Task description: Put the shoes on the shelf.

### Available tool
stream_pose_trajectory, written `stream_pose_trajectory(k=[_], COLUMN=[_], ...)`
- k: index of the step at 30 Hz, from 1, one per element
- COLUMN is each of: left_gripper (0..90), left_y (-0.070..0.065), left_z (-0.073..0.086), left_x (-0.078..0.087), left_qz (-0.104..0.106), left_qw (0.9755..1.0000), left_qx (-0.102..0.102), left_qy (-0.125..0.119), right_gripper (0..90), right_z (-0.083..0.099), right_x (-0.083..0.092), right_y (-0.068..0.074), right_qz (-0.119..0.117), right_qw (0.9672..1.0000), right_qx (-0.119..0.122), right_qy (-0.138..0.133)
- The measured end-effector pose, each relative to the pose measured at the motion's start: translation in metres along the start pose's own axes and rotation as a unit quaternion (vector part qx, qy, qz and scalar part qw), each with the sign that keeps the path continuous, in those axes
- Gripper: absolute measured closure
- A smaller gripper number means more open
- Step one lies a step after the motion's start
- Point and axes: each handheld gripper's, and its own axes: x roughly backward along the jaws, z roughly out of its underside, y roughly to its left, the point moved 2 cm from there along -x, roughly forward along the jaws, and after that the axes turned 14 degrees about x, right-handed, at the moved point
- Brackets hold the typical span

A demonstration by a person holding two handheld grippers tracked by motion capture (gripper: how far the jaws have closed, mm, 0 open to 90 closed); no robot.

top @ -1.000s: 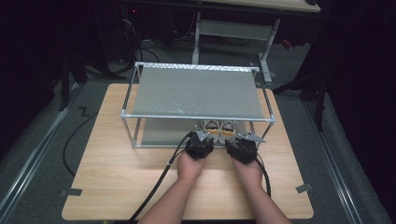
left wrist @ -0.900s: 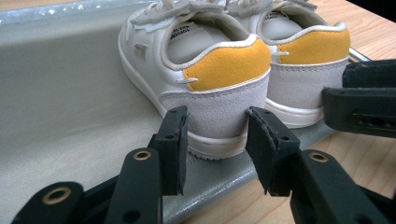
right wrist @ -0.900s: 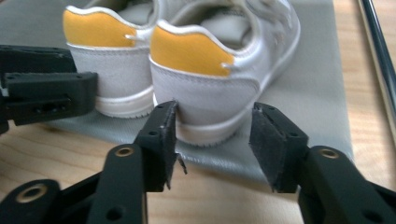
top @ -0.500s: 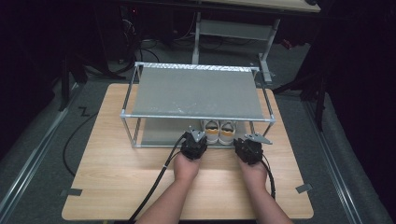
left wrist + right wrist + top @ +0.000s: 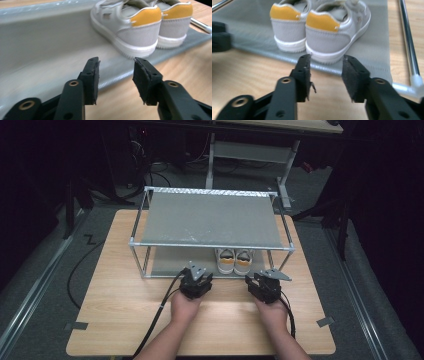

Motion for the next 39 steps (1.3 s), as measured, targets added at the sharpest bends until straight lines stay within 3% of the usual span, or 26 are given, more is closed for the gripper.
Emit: stream_pose_trajectory(k=[7, 9, 10, 13, 14, 17, 18, 21, 23, 25, 26, 28, 39], left_gripper=[44.5, 41.9, 41.4, 39.8, 39.2, 39.6, 39.7, 39.6, 39.1, 38.7, 38.6, 38.4, 38.4], left_y=[0.05, 0.075, 0.075, 0.099, 0.109, 0.126, 0.133, 0.139, 0.142, 0.141, 0.139, 0.136, 0.134], left_z=[0.01, 0.013, 0.013, 0.017, 0.019, 0.027, 0.027, 0.026, 0.025, 0.025, 0.025, 0.025, 0.028], left_x=[0.064, 0.093, 0.093, 0.117, 0.126, 0.136, 0.137, 0.135, 0.131, 0.128, 0.127, 0.125, 0.122], left_qz=[-0.012, -0.028, -0.028, -0.054, -0.062, -0.083, -0.079, -0.08, -0.075, -0.071, -0.075, -0.077, -0.074], left_qw=[0.9999, 0.9995, 0.9995, 0.9985, 0.9981, 0.9966, 0.9965, 0.9958, 0.9955, 0.9961, 0.9965, 0.9967, 0.997], left_qx=[-0.003, -0.008, -0.008, -0.002, 0.002, 0.002, 0.026, 0.044, 0.057, 0.052, 0.038, 0.025, 0.019], left_qy=[0.006, 0.008, 0.008, 0.012, 0.007, -0.002, -0.004, -0.011, -0.008, -0.001, 0.001, 0.005, 0.012], right_gripper=[47.6, 43.3, 43.3, 37.4, 36.4, 35.3, 34.9, 34.0, 31.0, 30.7, 30.6, 29.6, 29.1], right_z=[0.01, 0.015, 0.015, 0.021, 0.027, 0.034, 0.035, 0.04, 0.043, 0.044, 0.047, 0.051, 0.056], right_x=[0.021, 0.029, 0.029, 0.034, 0.038, 0.044, 0.045, 0.051, 0.052, 0.053, 0.054, 0.053, 0.051], right_y=[-0.003, -0.005, -0.005, -0.007, -0.006, -0.006, -0.006, -0.004, -0.004, -0.004, -0.008, -0.012, -0.024], right_qz=[0.003, 0.011, 0.011, 0.017, 0.028, 0.034, 0.034, 0.03, 0.02, 0.023, 0.03, 0.03, 0.034], right_qw=[0.9999, 0.9999, 0.9999, 0.9998, 0.9991, 0.9987, 0.9987, 0.9992, 0.9991, 0.9987, 0.998, 0.9982, 0.9982], right_qx=[0.009, 0.009, 0.009, 0.012, 0.03, 0.035, 0.032, 0.023, 0.032, 0.039, 0.048, 0.039, 0.022], right_qy=[0.005, 0.002, 0.002, 0.005, 0.006, 0.017, 0.019, 0.013, 0.02, 0.023, 0.027, 0.034, 0.045])
